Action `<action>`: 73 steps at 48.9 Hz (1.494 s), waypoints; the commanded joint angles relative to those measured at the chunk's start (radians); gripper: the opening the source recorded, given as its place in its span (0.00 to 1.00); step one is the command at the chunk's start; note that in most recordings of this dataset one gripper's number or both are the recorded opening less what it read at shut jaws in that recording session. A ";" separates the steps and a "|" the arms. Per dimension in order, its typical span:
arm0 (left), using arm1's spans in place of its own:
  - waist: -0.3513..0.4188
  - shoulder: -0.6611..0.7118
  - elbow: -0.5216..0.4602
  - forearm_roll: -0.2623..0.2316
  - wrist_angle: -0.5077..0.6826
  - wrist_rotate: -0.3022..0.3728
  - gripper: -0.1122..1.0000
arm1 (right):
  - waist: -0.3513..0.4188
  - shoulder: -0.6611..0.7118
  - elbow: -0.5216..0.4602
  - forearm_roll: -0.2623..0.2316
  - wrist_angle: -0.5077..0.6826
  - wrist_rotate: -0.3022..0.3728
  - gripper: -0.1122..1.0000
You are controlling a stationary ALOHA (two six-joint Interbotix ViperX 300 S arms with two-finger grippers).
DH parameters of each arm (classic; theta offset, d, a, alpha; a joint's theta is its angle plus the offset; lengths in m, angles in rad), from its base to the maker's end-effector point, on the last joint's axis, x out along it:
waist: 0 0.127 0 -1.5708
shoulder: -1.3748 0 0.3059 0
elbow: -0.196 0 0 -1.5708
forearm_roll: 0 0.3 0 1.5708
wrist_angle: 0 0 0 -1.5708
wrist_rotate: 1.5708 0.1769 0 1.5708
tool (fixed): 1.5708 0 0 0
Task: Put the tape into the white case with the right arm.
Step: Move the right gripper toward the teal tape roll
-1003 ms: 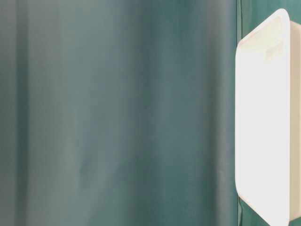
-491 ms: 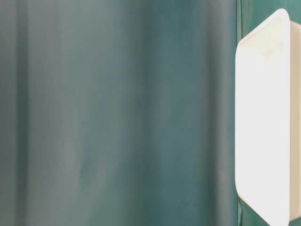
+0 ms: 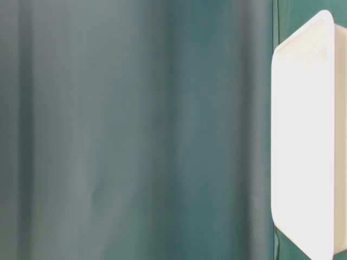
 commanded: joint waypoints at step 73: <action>0.000 -0.120 0.089 -0.002 0.104 0.000 0.10 | 0.146 0.063 0.118 -0.158 -0.011 0.081 0.70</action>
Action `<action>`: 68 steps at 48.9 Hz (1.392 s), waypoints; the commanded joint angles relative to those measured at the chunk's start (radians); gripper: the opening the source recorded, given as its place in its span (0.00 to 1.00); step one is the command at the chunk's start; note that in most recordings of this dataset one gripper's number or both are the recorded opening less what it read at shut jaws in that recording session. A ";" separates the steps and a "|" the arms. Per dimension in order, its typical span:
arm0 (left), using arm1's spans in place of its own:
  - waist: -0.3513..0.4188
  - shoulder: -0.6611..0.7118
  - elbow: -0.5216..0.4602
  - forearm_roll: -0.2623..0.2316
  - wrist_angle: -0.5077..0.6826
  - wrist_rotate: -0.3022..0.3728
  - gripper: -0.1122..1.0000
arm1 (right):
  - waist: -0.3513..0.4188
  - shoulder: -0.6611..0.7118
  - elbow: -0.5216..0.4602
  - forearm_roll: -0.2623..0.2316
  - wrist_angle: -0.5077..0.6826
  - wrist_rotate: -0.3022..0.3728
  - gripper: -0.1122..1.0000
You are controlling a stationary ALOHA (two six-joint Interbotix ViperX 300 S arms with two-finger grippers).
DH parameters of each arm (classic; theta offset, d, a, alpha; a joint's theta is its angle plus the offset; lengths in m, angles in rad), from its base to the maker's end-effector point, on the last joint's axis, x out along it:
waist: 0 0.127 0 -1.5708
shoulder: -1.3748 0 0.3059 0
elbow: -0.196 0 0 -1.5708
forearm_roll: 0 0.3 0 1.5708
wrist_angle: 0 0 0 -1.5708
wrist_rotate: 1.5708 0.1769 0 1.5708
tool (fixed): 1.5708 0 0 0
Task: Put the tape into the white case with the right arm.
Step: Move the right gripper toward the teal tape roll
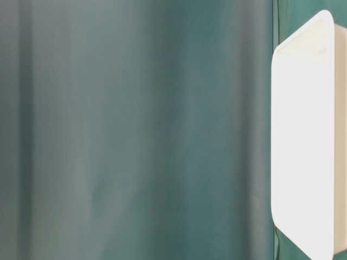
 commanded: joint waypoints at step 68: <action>0.000 0.005 0.028 -0.002 -0.003 -0.003 0.10 | 0.031 0.775 -0.477 0.000 -0.089 0.161 0.70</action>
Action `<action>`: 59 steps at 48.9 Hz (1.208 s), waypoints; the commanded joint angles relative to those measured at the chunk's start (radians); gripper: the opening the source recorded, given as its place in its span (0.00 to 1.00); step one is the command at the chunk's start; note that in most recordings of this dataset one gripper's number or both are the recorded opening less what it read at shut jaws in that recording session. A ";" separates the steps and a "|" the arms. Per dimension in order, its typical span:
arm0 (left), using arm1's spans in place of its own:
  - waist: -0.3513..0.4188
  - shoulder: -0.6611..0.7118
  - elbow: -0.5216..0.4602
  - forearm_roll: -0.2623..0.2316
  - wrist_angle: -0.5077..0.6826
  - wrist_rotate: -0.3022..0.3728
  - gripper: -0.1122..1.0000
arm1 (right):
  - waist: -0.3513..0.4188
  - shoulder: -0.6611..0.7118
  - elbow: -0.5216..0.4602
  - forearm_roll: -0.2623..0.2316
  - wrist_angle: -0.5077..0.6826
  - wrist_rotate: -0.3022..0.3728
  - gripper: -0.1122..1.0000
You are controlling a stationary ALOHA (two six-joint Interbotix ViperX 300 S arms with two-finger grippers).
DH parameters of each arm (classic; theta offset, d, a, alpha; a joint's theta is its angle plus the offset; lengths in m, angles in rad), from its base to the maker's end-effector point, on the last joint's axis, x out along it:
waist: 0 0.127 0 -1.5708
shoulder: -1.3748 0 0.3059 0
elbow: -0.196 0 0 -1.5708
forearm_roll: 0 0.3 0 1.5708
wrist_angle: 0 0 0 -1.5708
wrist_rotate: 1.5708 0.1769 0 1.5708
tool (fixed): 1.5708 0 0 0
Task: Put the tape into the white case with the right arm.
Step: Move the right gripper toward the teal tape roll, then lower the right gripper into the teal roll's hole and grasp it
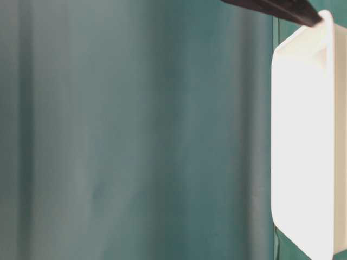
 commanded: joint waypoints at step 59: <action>0.000 0.006 -0.003 -0.002 -0.006 -0.005 0.10 | 0.034 0.204 -0.160 -0.002 0.324 0.117 0.70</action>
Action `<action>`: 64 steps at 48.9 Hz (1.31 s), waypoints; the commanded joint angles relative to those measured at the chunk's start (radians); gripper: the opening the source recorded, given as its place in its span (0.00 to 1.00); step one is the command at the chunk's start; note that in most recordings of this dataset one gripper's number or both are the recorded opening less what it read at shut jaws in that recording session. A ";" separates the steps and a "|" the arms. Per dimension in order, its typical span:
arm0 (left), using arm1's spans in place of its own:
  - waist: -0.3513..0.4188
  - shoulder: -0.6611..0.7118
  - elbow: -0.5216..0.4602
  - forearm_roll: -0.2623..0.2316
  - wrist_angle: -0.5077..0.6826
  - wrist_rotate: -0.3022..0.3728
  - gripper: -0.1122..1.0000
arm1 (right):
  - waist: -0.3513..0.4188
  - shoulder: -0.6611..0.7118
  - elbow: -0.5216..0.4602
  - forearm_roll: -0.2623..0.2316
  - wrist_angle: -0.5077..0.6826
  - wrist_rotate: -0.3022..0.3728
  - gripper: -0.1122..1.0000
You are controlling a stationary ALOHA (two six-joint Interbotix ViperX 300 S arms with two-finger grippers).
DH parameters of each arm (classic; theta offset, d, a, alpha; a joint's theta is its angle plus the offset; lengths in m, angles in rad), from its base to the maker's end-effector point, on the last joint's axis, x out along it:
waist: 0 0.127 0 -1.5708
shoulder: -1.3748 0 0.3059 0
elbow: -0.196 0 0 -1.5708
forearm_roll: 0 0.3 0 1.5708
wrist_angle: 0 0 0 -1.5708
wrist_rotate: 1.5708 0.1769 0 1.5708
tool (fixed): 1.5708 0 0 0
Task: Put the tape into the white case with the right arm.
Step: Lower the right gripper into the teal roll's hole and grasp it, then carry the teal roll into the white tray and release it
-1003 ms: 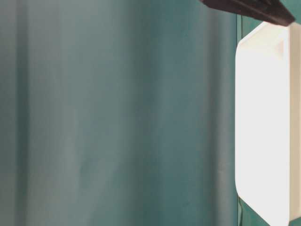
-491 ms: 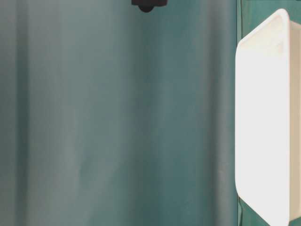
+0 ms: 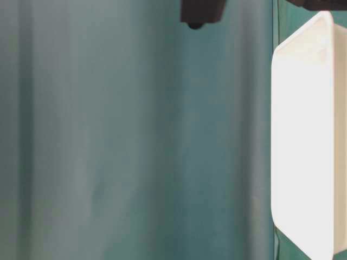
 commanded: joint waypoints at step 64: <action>0.000 0.006 -0.008 -0.002 -0.003 -0.003 0.10 | 0.005 -0.135 -0.101 0.006 0.184 0.057 0.10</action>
